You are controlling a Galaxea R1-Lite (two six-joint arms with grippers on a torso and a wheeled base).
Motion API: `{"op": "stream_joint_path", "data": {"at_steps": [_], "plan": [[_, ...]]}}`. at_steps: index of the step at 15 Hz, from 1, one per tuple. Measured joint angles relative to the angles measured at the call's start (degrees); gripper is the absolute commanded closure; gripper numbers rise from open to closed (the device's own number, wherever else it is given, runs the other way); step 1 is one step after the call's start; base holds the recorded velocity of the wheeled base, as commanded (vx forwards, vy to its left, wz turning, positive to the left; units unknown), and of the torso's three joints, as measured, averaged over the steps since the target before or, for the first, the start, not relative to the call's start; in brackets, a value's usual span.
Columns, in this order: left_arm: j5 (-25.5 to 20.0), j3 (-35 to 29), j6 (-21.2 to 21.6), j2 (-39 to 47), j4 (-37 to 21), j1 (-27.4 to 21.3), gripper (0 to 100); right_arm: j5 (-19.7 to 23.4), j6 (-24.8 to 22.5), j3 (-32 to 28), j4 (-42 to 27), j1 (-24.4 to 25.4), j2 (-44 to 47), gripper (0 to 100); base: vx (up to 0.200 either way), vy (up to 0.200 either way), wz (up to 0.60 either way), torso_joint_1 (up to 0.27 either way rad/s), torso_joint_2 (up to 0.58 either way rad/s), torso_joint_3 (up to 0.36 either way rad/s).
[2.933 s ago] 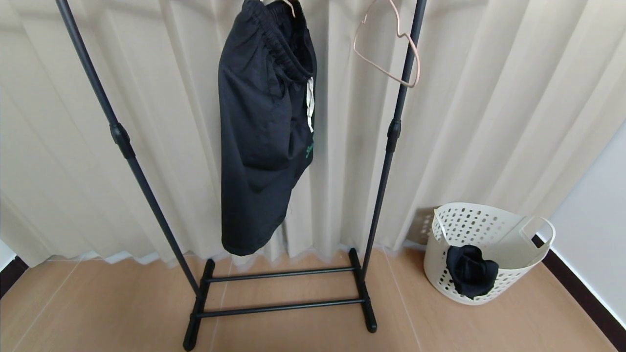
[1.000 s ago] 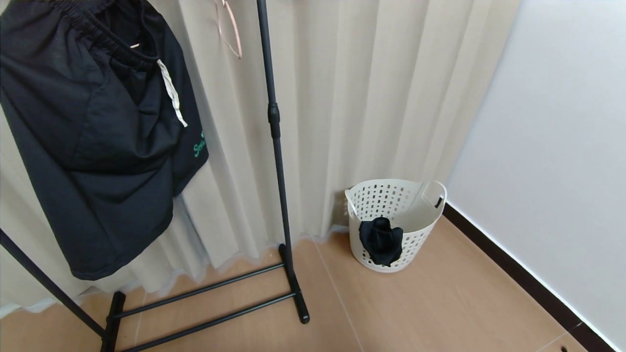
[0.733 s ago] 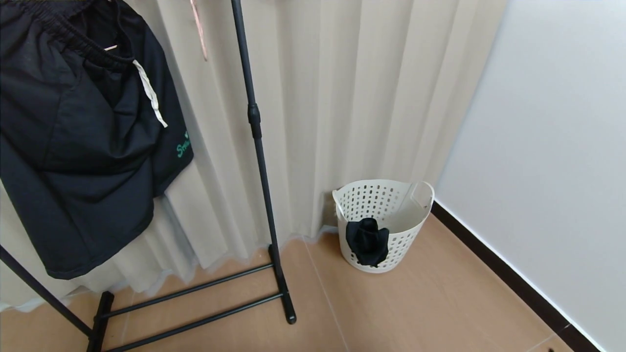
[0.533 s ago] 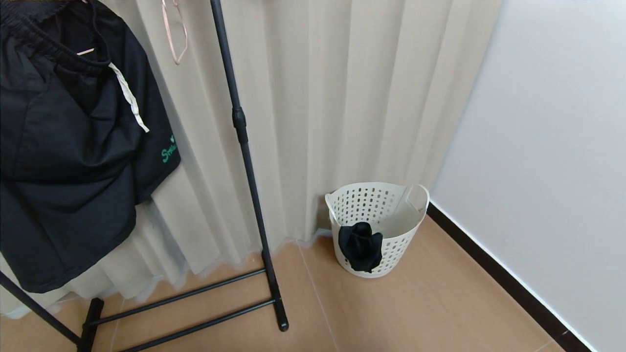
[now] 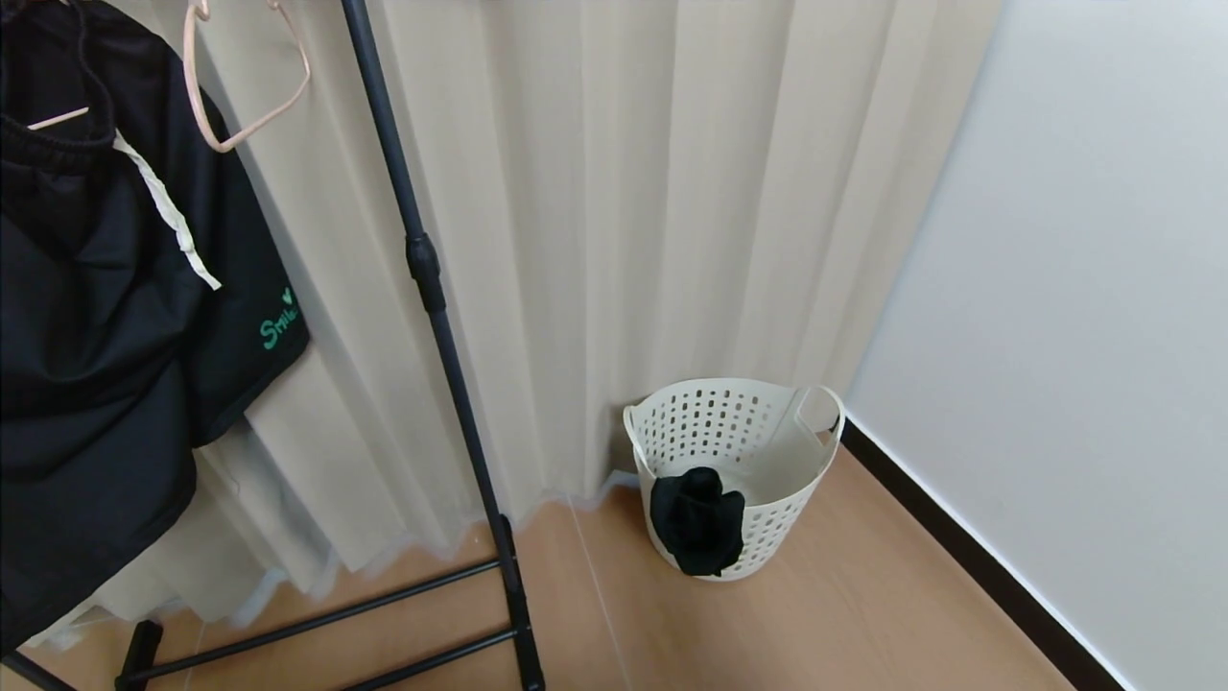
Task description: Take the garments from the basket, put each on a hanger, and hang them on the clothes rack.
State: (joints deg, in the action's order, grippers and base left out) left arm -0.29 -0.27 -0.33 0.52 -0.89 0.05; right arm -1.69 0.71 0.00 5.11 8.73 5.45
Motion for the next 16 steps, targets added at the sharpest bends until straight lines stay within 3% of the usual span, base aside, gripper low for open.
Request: {"op": "stream_joint_path", "data": {"at_steps": [9,16], "plan": [[-0.17,0.00,0.01,0.00,0.00,0.02,0,-0.02,0.00,0.00,-0.02,0.04,0.00,0,0.000,0.000,0.00,0.000,0.00,0.000],[-0.22,0.00,-0.10,0.00,0.00,0.02,0,-0.02,0.02,0.00,-0.02,0.00,0.00,0,0.000,0.000,0.00,0.002,0.00,-0.164]]}}
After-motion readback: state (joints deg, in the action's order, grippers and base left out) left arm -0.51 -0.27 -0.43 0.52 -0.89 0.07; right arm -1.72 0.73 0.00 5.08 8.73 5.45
